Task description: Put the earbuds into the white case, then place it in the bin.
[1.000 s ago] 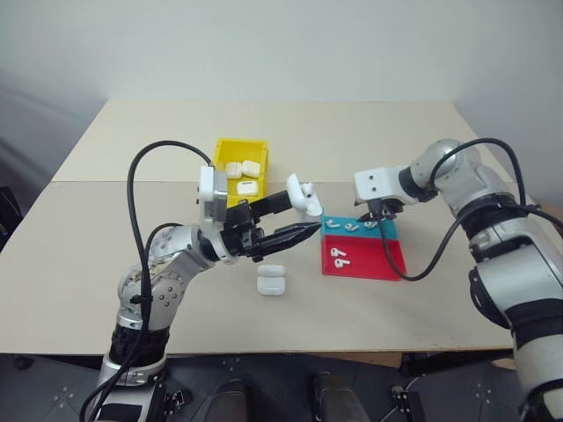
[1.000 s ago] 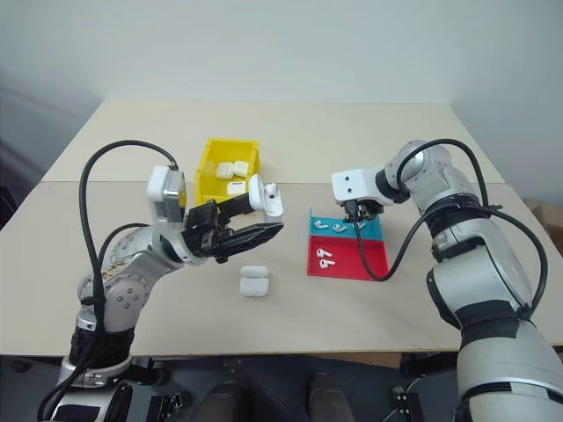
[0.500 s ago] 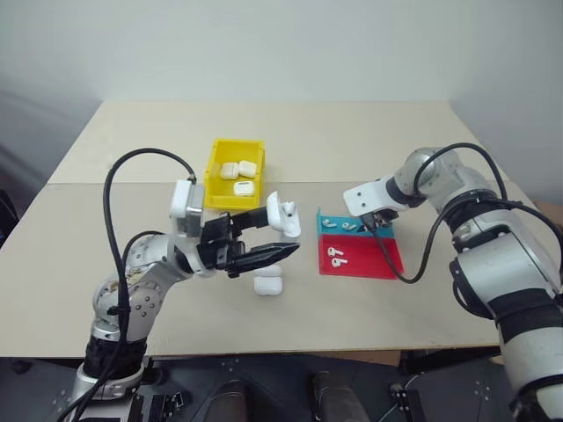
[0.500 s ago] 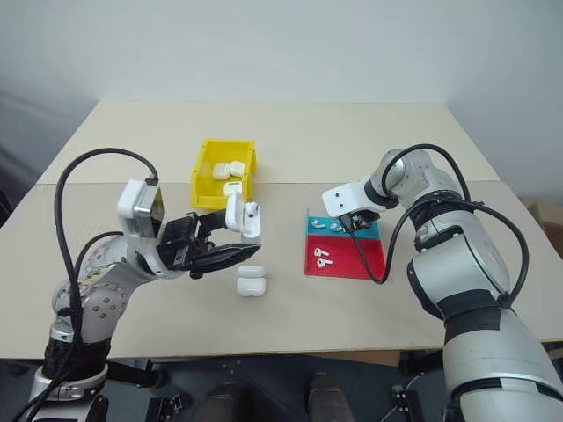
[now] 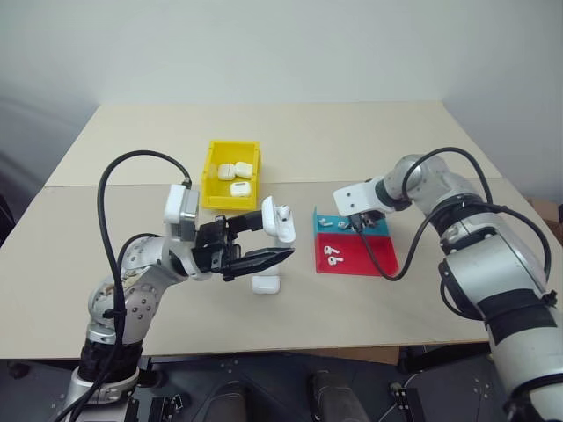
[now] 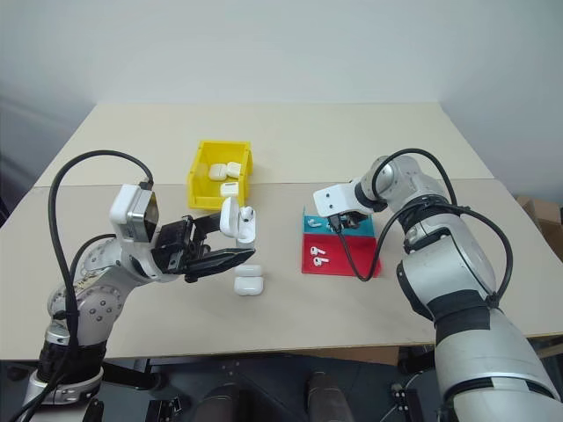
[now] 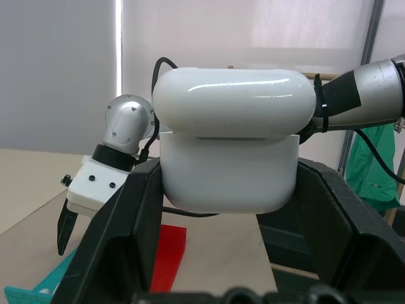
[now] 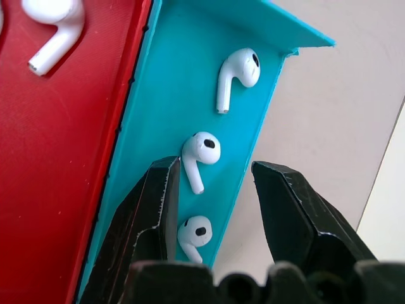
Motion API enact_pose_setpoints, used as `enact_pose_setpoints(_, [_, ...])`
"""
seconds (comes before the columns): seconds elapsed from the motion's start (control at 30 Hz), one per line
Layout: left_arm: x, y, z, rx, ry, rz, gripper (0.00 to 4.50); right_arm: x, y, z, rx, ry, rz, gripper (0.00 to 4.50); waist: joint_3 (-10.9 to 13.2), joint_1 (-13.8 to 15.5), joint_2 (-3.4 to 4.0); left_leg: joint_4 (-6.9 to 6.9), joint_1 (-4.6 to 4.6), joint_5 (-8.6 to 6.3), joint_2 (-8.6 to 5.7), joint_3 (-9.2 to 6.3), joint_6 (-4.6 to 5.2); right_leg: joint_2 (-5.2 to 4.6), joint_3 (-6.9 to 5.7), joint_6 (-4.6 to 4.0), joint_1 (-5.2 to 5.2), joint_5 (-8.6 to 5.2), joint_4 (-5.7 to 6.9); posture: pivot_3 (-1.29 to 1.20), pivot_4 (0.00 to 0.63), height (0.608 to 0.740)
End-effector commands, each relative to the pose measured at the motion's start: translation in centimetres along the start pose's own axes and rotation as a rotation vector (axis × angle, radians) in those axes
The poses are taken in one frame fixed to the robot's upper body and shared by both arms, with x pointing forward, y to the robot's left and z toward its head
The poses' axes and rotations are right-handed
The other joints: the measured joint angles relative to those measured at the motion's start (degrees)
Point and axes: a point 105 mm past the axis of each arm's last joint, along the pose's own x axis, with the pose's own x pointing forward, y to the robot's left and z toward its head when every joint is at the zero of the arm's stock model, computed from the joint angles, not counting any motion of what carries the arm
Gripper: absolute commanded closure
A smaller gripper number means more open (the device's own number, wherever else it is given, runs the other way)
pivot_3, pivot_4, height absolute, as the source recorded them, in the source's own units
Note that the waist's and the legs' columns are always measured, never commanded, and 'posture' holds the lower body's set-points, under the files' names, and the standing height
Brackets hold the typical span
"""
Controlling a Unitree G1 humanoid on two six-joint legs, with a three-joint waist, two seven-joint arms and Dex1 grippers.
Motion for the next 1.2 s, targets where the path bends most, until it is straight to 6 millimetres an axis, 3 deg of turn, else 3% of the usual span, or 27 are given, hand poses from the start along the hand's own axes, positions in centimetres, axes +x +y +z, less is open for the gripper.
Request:
enact_pose_setpoints(0.03, [-0.1, -0.4, 1.2, 0.053, -0.017, -0.011, 1.72, -0.2, -0.5, 0.1, 0.021, -0.011, -0.033, 2.27, 0.0, 0.02, 0.0, 0.0, 0.0, 0.0, 0.0, 0.0, 0.0, 0.0, 0.0, 0.0, 0.0, 0.0, 0.0, 0.0, 0.15, 0.74])
enact_pose_setpoints(0.67, [-0.6, -0.6, 1.5, 0.07, -0.006, 0.012, 1.72, 1.3, 0.6, -0.4, 0.045, 0.034, -0.003, 2.27, 0.0, -0.09, 0.01, 0.0, 0.04, 0.0, 0.0, 0.0, -0.01, 0.01, 0.01, -0.01, 0.0, 0.0, 0.04, 0.0, 0.15, 0.74])
enact_pose_setpoints(0.9, [-0.7, -0.6, 1.6, 0.079, 0.0, 0.013, 1.72, 1.5, 0.9, -0.8, 0.055, 0.057, 0.013, 3.87, 0.0, -0.07, 0.01, 0.0, 0.07, 0.01, 0.0, 0.0, -0.01, 0.01, 0.01, 0.0, 0.03, 0.0, 0.04, 0.0, 0.15, 0.74])
enact_pose_setpoints(1.07, [-0.8, -0.5, 1.6, 0.079, 0.001, 0.012, 1.72, 1.4, 0.6, -0.8, 0.085, 0.044, -0.012, 3.87, 0.0, -0.06, 0.01, 0.0, 0.08, 0.01, 0.0, 0.0, -0.01, 0.01, 0.01, 0.0, 0.04, 0.0, 0.04, 0.0, 0.15, 0.74])
enact_pose_setpoints(1.2, [-0.6, -0.3, 1.6, 0.073, -0.008, 0.003, 1.72, 0.0, -0.9, -0.3, 0.166, -0.035, -0.082, 3.87, 0.0, -0.04, 0.01, 0.0, 0.07, 0.01, 0.0, -0.01, -0.01, 0.01, 0.01, -0.01, 0.04, 0.0, 0.03, 0.0, 0.15, 0.74])
